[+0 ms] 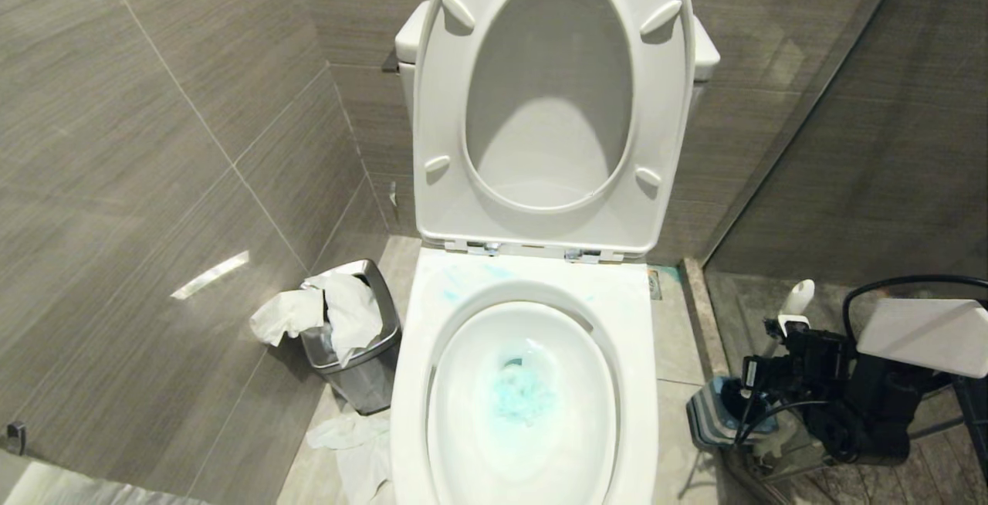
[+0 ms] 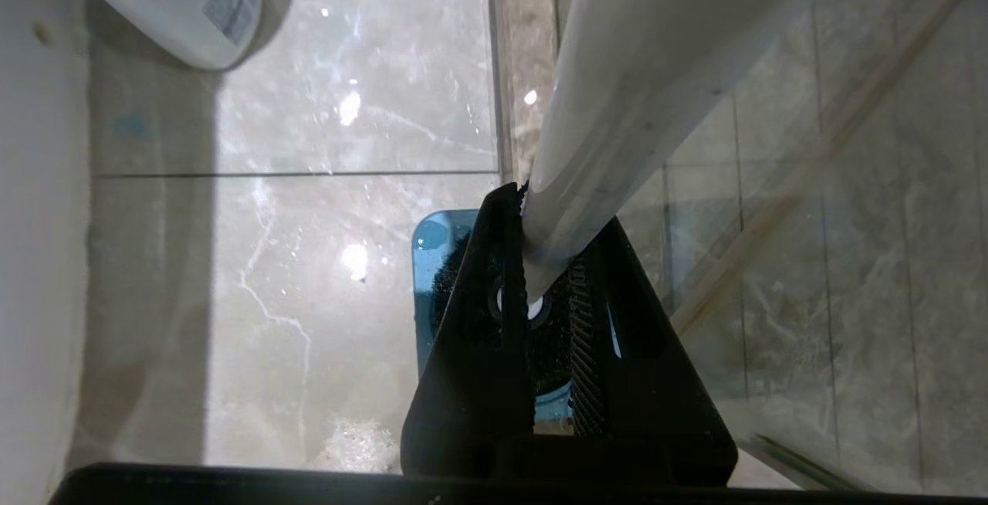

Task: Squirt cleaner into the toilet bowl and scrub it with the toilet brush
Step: Put the toilet brush back

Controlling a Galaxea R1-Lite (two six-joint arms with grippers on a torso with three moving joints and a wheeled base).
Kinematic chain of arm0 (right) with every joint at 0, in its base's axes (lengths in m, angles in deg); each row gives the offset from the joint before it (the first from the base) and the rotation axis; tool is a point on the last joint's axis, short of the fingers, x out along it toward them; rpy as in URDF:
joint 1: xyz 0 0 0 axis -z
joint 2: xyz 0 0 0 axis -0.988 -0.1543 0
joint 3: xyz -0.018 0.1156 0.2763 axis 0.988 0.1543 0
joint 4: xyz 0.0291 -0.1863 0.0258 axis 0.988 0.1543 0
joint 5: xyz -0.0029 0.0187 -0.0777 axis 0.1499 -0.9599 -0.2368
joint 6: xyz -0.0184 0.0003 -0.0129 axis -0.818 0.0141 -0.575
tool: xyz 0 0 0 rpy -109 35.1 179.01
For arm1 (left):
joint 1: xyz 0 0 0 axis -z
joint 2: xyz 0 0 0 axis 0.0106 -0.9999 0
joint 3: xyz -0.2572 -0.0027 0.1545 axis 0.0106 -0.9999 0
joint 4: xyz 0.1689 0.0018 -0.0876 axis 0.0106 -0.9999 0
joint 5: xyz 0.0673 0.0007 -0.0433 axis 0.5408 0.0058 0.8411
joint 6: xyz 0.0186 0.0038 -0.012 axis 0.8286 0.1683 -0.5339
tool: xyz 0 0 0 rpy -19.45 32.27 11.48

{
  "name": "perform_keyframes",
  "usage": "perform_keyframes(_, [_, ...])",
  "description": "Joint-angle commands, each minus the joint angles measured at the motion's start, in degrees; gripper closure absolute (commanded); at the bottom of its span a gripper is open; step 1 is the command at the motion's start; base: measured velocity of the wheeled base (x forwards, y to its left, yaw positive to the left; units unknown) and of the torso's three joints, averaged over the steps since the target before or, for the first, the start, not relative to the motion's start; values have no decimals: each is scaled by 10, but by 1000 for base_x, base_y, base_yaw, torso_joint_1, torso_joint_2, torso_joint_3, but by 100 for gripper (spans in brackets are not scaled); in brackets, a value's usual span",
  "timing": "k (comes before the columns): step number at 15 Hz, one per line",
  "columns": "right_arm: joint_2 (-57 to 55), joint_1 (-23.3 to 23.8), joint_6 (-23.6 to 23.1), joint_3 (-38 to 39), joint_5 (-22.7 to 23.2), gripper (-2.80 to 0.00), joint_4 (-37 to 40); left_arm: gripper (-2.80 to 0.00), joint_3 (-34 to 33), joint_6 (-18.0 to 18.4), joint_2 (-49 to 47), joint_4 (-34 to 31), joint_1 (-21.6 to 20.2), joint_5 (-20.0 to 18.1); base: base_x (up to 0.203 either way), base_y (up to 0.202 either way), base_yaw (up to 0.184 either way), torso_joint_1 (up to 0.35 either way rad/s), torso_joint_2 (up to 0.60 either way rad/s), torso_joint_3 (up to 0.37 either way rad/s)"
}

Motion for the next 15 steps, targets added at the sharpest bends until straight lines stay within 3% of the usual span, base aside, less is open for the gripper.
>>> perform_keyframes(1, [0, 0, 0, 0, 0, 0, -4, 0, 0, 0, 0, 0, 0, 0, 0, 0, 0, 5, 2, -188])
perform_keyframes(6, [8, 0, 0, 0, 0, 0, -4, 0, 0, -1, 0, 0, 0, 0, 0, 0, 0, 3, 0, -117])
perform_keyframes(7, [9, 0, 0, 1, 0, -280, -4, 0, 0, -1, 0, 0, 0, 0, 0, 0, 0, 0, 0, 0])
perform_keyframes(15, [42, 0, -1, 45, 13, -280, -9, 0, 0, -2, 0, 0, 0, 0, 0, 0, 0, 0, 0, 0])
